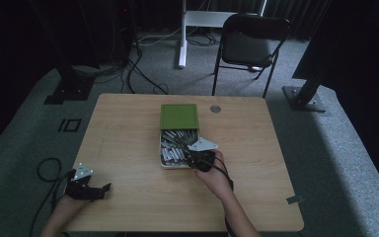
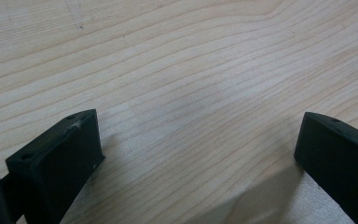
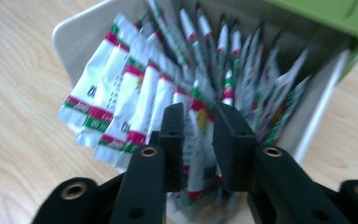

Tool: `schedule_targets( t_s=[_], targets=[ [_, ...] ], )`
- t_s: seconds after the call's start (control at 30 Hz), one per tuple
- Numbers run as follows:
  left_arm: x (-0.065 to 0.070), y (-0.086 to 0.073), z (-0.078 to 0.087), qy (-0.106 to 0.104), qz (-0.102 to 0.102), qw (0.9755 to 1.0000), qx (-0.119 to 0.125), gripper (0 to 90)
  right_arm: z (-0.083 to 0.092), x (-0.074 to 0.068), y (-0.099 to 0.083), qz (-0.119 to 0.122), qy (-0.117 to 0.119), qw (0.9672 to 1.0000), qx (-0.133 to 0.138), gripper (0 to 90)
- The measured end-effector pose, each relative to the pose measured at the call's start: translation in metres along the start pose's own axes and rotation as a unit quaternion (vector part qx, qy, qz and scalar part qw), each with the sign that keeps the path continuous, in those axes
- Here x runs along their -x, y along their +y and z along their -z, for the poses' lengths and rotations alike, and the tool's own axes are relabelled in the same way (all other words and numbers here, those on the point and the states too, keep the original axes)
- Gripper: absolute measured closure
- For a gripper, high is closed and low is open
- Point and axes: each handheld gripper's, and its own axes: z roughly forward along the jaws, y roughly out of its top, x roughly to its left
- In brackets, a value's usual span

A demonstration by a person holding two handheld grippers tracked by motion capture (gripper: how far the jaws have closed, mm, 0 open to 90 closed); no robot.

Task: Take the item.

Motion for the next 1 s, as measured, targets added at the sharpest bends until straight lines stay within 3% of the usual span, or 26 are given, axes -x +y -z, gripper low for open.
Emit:
schedule_targets(
  t_s=[0.2,0.5,0.67,0.7,1.0],
  targets=[
    [0.0,0.0,0.0,0.0,0.0,1.0,0.0,1.4,-0.007,-0.006,-0.005,0.012,-0.015,0.9997,-0.014,75.1],
    [0.0,0.0,0.0,0.0,0.0,1.0,0.0,1.4,-0.016,-0.018,-0.005,0.036,-0.068,0.9966,-0.029,76.1],
    [0.0,0.0,0.0,0.0,0.0,1.0,0.0,1.4,-0.019,-0.02,-0.006,0.032,-0.08,0.9958,-0.032,78.8],
    [0.0,0.0,0.0,0.0,0.0,1.0,0.0,1.4,-0.021,-0.018,-0.006,0.024,-0.09,0.995,-0.036,84.8],
    [0.0,0.0,0.0,0.0,0.0,1.0,0.0,1.4,-0.012,-0.015,0.0,0.003,-0.076,0.9967,-0.028,86.6]
  ],
)
